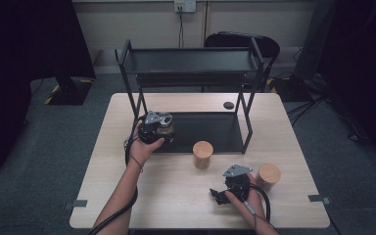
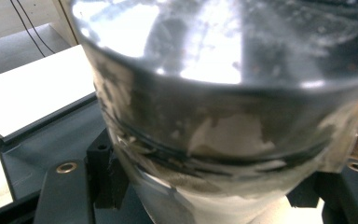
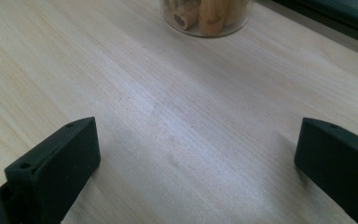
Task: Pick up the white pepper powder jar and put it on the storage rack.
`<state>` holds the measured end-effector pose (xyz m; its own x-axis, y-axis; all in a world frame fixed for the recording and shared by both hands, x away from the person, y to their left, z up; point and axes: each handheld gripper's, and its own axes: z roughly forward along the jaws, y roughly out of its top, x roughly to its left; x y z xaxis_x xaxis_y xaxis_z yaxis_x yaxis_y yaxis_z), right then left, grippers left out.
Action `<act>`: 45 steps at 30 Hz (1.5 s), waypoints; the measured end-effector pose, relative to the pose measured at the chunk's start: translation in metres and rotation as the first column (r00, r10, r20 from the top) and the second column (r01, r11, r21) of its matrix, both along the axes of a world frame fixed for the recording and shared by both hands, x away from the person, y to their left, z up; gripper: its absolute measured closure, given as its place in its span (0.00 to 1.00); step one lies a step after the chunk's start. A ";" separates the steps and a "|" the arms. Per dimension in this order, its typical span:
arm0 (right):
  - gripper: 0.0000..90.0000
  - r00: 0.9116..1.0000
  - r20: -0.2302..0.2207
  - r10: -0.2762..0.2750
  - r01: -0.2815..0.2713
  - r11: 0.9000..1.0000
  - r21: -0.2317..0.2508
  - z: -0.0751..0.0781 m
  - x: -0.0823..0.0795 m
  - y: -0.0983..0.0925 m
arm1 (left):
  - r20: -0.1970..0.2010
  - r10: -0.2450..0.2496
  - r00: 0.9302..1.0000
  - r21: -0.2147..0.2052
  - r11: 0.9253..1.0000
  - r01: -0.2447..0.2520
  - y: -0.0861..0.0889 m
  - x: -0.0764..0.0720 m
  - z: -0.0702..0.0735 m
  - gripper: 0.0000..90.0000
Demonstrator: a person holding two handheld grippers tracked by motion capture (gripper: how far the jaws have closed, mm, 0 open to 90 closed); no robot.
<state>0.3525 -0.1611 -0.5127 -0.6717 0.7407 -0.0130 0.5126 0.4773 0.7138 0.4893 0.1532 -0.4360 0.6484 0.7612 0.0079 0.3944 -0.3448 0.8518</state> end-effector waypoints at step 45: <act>0.00 1.000 -0.002 0.009 -0.009 1.000 0.000 0.000 0.000 -0.001 | -0.010 0.099 0.995 0.025 0.995 -0.099 -0.010 0.032 -0.027 0.34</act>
